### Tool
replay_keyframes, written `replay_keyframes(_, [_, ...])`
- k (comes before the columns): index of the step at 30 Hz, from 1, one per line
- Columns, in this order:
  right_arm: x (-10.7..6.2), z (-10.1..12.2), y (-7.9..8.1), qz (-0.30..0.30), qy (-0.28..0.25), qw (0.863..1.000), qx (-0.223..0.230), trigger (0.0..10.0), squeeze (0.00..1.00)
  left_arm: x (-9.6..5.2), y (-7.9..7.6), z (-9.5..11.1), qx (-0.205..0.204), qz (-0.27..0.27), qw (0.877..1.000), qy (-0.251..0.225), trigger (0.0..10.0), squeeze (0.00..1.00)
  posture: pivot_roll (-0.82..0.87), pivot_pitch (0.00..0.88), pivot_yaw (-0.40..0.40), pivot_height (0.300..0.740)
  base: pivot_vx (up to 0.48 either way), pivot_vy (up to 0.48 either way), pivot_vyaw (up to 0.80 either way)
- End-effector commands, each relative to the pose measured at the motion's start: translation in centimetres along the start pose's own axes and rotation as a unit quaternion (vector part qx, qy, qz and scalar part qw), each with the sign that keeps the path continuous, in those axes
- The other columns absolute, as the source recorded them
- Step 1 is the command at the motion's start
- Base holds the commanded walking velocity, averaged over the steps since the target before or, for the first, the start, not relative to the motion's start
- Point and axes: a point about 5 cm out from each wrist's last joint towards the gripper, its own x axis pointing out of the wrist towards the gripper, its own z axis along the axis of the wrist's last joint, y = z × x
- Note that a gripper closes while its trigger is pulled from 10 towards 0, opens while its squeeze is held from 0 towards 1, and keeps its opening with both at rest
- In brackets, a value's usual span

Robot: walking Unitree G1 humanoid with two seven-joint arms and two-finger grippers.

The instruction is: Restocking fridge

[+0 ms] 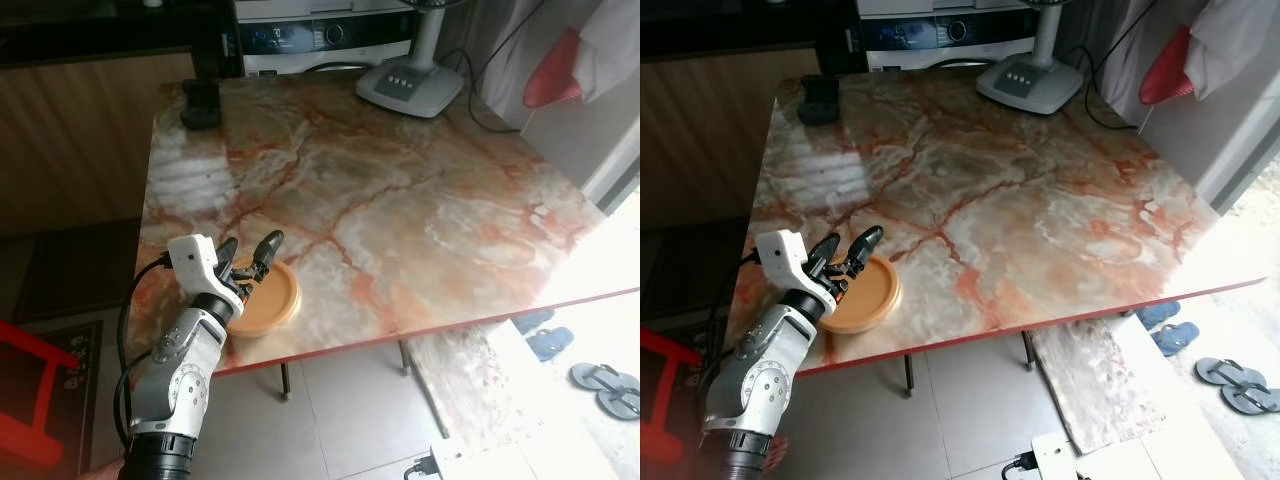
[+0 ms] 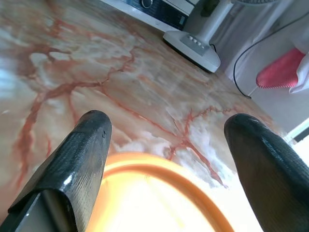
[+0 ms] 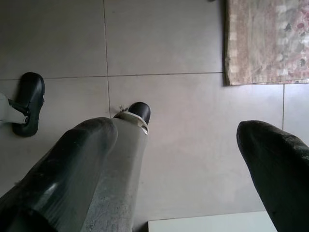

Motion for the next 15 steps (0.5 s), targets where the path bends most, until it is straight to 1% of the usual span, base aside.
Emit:
replay_keyframes(1, [-0.1,-0.4,0.1,-0.001,0.004,1.000,0.002,10.0,0.00,-0.2,0.0,0.9,-0.003,0.002,1.000,-0.013,10.0,0.00,0.13,0.092,-0.022,0.740,0.000,0.000,0.00])
replay_keyframes(5, [0.0,-0.4,0.4,0.001,0.005,1.000,0.001,10.0,0.00,-0.5,0.3,1.3,-0.006,0.008,1.000,-0.019,10.0,0.00,0.13,0.092,-0.022,0.740,0.000,0.000,0.00])
replay_keyframes(6, [0.0,-0.3,1.0,0.004,0.005,1.000,0.000,10.0,0.00,-0.8,0.5,1.6,0.012,0.014,1.000,-0.020,10.0,0.00,0.14,0.095,-0.022,0.740,0.000,0.000,0.00])
replay_keyframes(10, [0.1,0.0,1.9,0.008,0.002,1.000,-0.001,10.0,0.00,-1.4,1.2,1.7,0.003,0.034,0.999,-0.019,10.0,0.00,0.14,0.098,-0.023,0.740,0.000,0.000,0.00])
replay_keyframes(11, [0.2,0.2,2.2,0.010,0.001,1.000,-0.002,10.0,0.00,-1.6,1.7,1.4,0.003,0.046,0.999,-0.009,10.0,0.05,0.14,0.099,-0.024,0.740,0.000,0.000,0.00])
replay_keyframes(12, [0.2,0.2,2.2,0.010,0.001,1.000,-0.002,10.0,0.00,-1.7,1.9,1.3,0.004,0.048,0.999,-0.007,10.0,0.05,0.14,0.099,-0.024,0.740,0.000,0.000,0.00])
replay_keyframes(13, [0.2,0.3,2.2,0.009,0.001,1.000,-0.002,10.0,0.00,-1.8,2.1,1.3,0.005,0.050,0.999,-0.005,10.0,0.26,0.14,0.099,-0.024,0.740,0.000,0.000,0.00])
replay_keyframes(14, [0.2,0.3,2.0,0.009,0.001,1.000,-0.002,10.0,0.00,-1.9,2.4,1.2,0.002,0.056,0.998,-0.005,10.0,1.00,0.14,0.099,-0.024,0.740,0.000,0.000,0.00])
replay_keyframes(15, [0.2,0.3,2.0,0.008,0.001,1.000,-0.002,10.0,0.00,-1.9,2.6,1.3,-0.001,0.061,0.998,-0.005,10.0,1.00,0.13,0.099,-0.024,0.740,0.000,0.000,0.00])
